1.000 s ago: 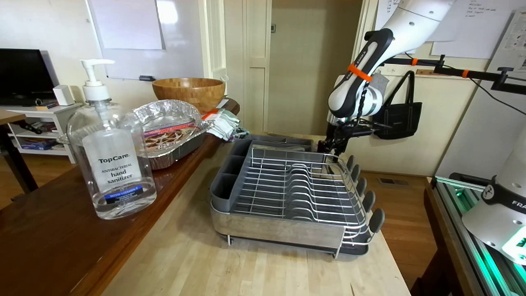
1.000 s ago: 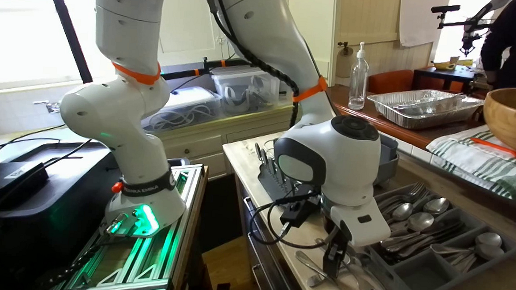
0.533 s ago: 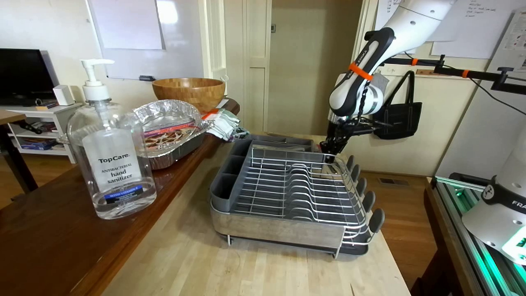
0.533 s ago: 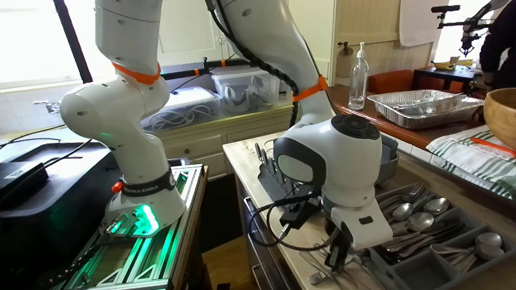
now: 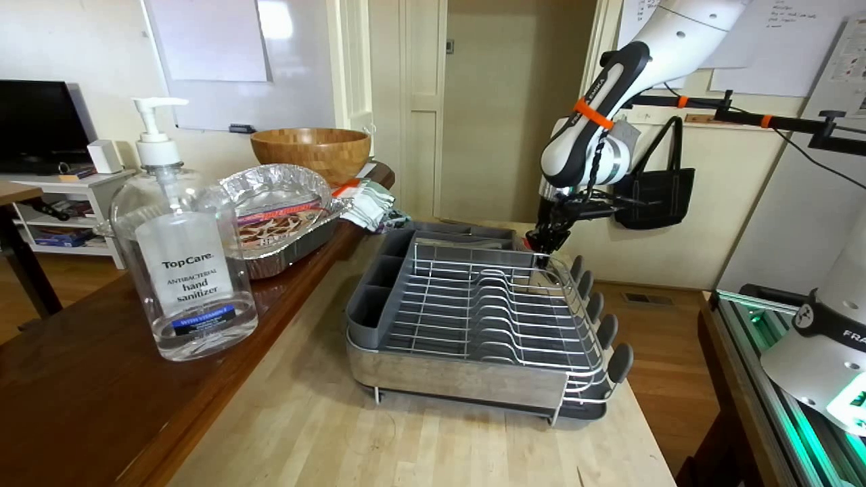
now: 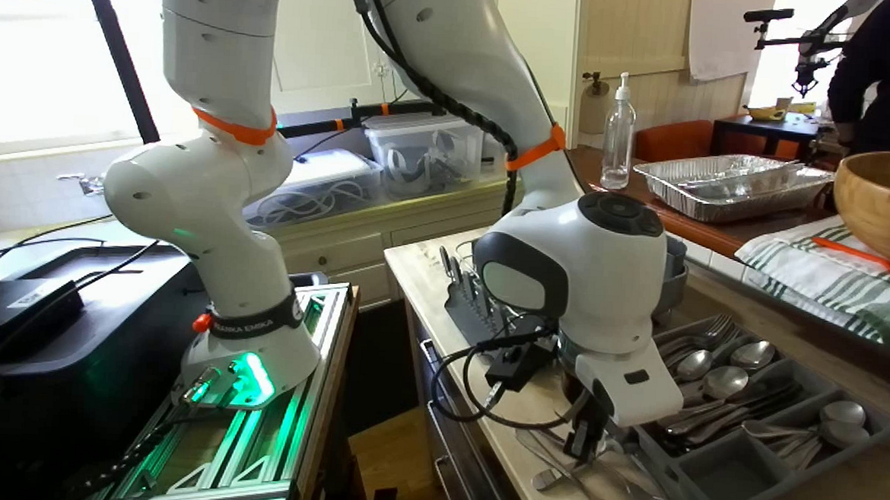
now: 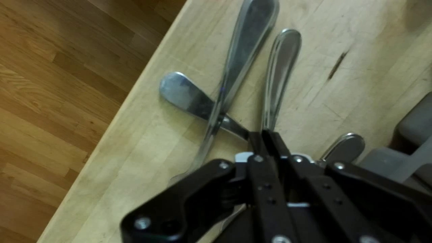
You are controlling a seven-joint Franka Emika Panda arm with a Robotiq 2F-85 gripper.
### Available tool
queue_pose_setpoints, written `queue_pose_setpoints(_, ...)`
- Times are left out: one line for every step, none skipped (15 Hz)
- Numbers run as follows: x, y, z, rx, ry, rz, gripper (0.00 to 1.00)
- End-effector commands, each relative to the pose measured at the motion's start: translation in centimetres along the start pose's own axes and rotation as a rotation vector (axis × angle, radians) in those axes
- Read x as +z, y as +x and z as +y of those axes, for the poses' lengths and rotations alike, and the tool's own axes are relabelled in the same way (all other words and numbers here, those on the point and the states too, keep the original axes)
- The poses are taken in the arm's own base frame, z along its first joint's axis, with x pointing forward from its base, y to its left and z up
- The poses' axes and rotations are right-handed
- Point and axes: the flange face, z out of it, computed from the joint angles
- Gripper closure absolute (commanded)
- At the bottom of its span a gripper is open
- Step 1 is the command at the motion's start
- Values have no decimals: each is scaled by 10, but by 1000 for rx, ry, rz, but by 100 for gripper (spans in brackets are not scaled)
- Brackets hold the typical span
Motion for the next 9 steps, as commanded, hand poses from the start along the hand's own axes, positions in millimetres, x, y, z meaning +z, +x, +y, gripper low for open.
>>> queue_pose_setpoints(2, -2, -3, -13, 8, -43, 99)
queue_pose_setpoints(0, -3, -3, -18, 13, -51, 99)
queue_pose_setpoints(-1, -2, -4, -19, 13, -54, 99)
queue_pose_setpoints(-2, -3, -4, -20, 13, -58, 100)
queue_pose_setpoints(-2, -3, -5, -21, 13, -61, 100)
queue_pose_setpoints(-3, -3, -5, -22, 12, -63, 100)
queue_pose_setpoints(-3, -3, -5, -23, 11, -65, 99)
queue_pose_setpoints(-2, -3, -5, -21, 9, -67, 99)
queue_pose_setpoints(-1, -3, -4, -20, 8, -70, 100)
